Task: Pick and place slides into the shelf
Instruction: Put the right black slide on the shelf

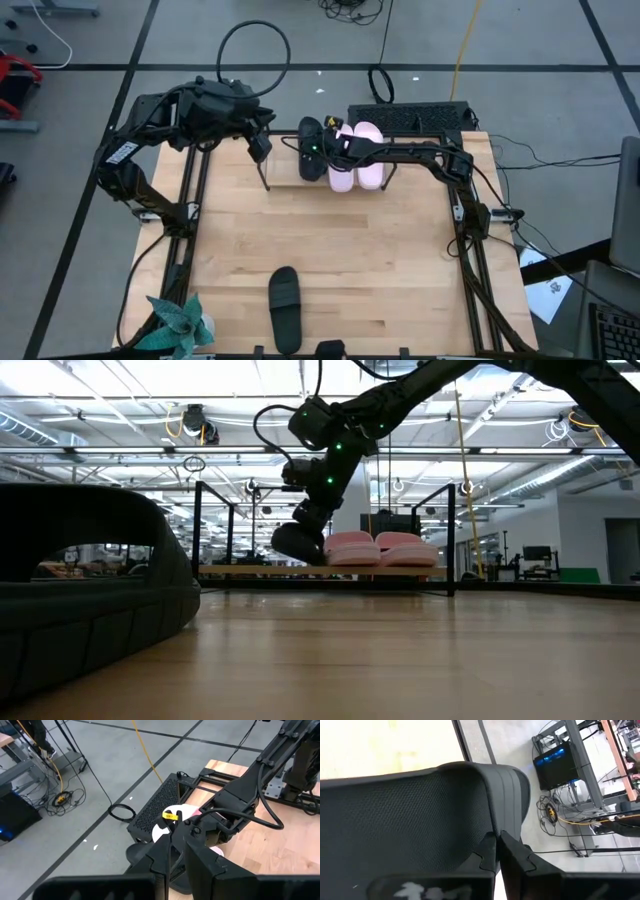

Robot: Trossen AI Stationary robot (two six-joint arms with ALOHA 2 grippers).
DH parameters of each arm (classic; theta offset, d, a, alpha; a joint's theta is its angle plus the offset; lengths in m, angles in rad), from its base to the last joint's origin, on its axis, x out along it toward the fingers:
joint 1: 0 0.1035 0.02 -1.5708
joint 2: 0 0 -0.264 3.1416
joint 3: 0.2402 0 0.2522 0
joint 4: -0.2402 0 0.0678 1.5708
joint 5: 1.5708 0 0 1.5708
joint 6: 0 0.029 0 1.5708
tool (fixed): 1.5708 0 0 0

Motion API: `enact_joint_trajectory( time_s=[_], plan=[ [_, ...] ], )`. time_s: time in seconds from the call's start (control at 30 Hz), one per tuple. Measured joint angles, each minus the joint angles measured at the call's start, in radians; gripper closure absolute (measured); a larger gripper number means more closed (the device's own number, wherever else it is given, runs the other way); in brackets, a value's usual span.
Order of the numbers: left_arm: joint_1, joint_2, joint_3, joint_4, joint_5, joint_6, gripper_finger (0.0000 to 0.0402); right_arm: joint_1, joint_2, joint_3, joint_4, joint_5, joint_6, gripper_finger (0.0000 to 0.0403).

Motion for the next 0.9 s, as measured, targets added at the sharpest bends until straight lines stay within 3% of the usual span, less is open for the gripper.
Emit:
enact_joint_trajectory(
  time_s=[0.9],
  plan=[
    [0.0, 0.0, 0.0, 0.001, 0.001, 0.013, 0.035, 0.017, 0.0, 0.0, 0.011, -0.004, -0.082, 0.0403]
  ],
)
